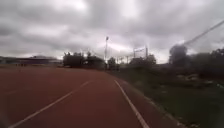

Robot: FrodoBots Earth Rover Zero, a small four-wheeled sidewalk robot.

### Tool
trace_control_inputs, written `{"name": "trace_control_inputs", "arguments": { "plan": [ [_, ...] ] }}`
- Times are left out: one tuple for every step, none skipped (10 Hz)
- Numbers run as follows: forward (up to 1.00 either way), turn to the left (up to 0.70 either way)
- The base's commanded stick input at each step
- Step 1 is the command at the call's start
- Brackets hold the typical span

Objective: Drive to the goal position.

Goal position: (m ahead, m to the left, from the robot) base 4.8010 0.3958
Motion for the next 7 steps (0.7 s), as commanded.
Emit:
{"name": "trace_control_inputs", "arguments": {
  "plan": [
    [0.7,-0.27],
    [0.7,-0.11],
    [0.7,0.0],
    [0.7,0.0],
    [0.39,0.0],
    [0.0,0.0],
    [0.0,0.0]
  ]
}}
